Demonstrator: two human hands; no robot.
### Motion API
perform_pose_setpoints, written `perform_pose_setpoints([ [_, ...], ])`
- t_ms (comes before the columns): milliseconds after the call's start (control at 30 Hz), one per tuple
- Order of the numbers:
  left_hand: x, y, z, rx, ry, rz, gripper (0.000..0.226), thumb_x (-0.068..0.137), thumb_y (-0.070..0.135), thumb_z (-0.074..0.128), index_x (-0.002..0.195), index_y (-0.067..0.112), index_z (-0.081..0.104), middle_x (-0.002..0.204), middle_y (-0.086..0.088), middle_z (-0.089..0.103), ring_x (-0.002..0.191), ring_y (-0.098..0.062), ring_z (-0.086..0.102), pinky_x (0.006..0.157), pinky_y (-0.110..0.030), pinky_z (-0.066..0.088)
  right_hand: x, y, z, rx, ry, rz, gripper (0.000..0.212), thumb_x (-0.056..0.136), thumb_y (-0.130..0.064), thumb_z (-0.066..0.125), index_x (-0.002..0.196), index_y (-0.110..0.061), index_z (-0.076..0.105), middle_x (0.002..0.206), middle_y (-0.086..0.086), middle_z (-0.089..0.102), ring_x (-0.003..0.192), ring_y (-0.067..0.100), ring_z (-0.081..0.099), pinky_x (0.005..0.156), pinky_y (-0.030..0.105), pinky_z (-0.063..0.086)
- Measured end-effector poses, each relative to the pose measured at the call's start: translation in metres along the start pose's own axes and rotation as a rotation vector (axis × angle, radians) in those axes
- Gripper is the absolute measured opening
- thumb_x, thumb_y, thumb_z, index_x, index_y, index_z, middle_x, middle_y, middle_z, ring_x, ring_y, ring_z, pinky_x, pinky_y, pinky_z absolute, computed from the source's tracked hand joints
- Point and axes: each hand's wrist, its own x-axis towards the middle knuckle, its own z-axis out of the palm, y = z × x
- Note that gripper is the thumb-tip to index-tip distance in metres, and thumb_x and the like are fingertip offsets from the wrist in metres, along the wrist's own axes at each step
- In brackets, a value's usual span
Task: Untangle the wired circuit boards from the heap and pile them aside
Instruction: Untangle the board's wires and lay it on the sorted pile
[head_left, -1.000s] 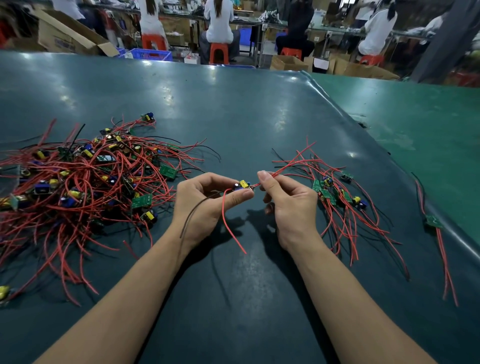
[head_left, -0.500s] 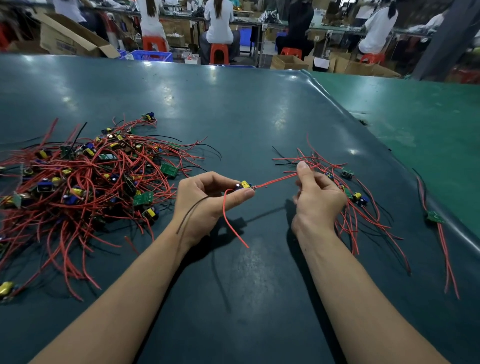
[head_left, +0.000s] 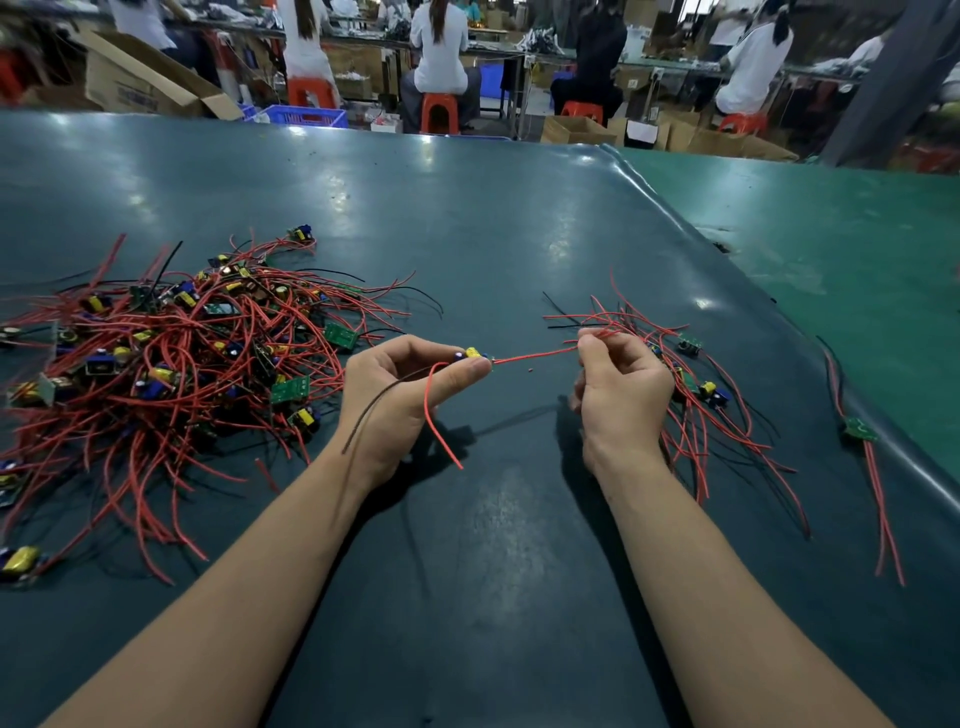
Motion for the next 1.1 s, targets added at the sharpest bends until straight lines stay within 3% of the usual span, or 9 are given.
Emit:
perform_pose_setpoints([
  [167,0.005,0.001,-0.003,-0.071,0.081,0.020,0.023,0.065,0.022,0.086,0.080,0.015,0.070,0.072,-0.003,0.067,0.051,-0.011,0.049,0.045,-0.020,0.039,0.003,0.004,-0.005,-0.106,0.007,0.004,0.024,0.085,-0.001,0.059,0.074,-0.022,0.061,0.064,-0.003,0.054,0.046,0.006,0.046,0.046,0.023,0.037],
  [333,0.009,0.006,0.001,-0.164,0.151,0.060,0.021,0.071,0.019,0.076,0.071,0.012,0.056,0.089,-0.012,0.070,0.083,-0.020,0.068,0.088,-0.034,0.055,0.000,0.007,-0.002,-0.281,-0.081,-0.080,0.023,0.082,-0.004,0.067,0.069,-0.023,0.068,0.072,-0.006,0.067,0.063,0.004,0.054,0.063,0.016,0.044],
  [400,0.010,0.011,0.000,-0.385,0.086,-0.059,0.027,0.071,0.020,0.073,0.073,0.015,0.047,0.069,-0.006,0.068,0.063,-0.016,0.067,0.071,-0.029,0.059,0.001,0.002,0.000,-0.129,-0.049,-0.032,0.026,0.083,0.000,0.065,0.069,-0.021,0.068,0.060,-0.016,0.064,0.056,-0.003,0.052,0.057,0.013,0.042],
  [500,0.006,0.013,0.003,-0.338,0.005,-0.164,0.033,0.073,0.035,0.068,0.071,0.017,0.040,0.047,0.002,0.049,0.037,-0.011,0.043,0.042,-0.020,0.036,0.002,-0.007,-0.004,-0.074,-0.084,0.027,0.025,0.087,0.002,0.063,0.077,-0.021,0.069,0.063,-0.015,0.061,0.055,-0.002,0.049,0.055,0.015,0.037],
  [600,0.001,0.009,0.011,-0.116,-0.037,-0.130,0.037,0.075,0.042,0.063,0.067,0.012,0.042,0.045,-0.001,0.047,0.034,-0.011,0.034,0.040,-0.019,0.026,-0.017,-0.013,0.002,0.027,-0.536,0.306,0.006,0.088,-0.016,0.068,0.087,-0.014,0.073,0.063,-0.007,0.061,0.049,0.001,0.047,0.043,0.012,0.034],
  [667,-0.003,0.003,0.016,0.087,-0.066,-0.042,0.041,0.076,0.043,0.062,0.072,0.002,0.054,0.050,-0.004,0.051,0.040,-0.012,0.038,0.040,-0.021,0.030,-0.028,-0.012,0.005,-0.039,-0.737,0.395,0.025,0.079,-0.037,0.068,0.085,-0.012,0.073,0.062,-0.004,0.058,0.045,0.003,0.044,0.037,0.013,0.031],
  [833,-0.005,-0.001,0.020,0.196,-0.214,-0.012,0.040,0.084,0.041,0.055,0.068,0.006,0.063,0.050,0.002,0.055,0.043,-0.009,0.047,0.045,-0.016,0.038,-0.025,-0.014,0.004,0.025,-0.692,0.341,0.016,0.073,-0.027,0.071,0.077,-0.012,0.072,0.057,-0.002,0.052,0.041,0.004,0.034,0.035,0.015,0.024],
  [967,-0.002,0.002,0.015,-0.007,-0.260,-0.170,0.029,0.087,0.029,0.060,0.070,0.010,0.073,0.083,-0.030,0.057,0.075,-0.030,0.040,0.065,-0.033,0.030,-0.022,-0.012,0.007,0.081,-0.643,0.409,0.013,0.093,-0.014,0.061,0.087,-0.008,0.071,0.071,0.004,0.053,0.044,0.004,0.042,0.039,0.015,0.030],
  [1100,-0.003,0.002,0.015,0.065,-0.280,-0.188,0.024,0.095,0.018,0.058,0.074,0.009,0.066,0.069,-0.014,0.047,0.056,-0.020,0.037,0.051,-0.026,0.028,-0.022,-0.010,0.008,0.060,-0.624,0.417,0.031,0.097,-0.016,0.052,0.080,-0.013,0.076,0.068,0.002,0.047,0.048,0.009,0.037,0.051,0.022,0.020],
])
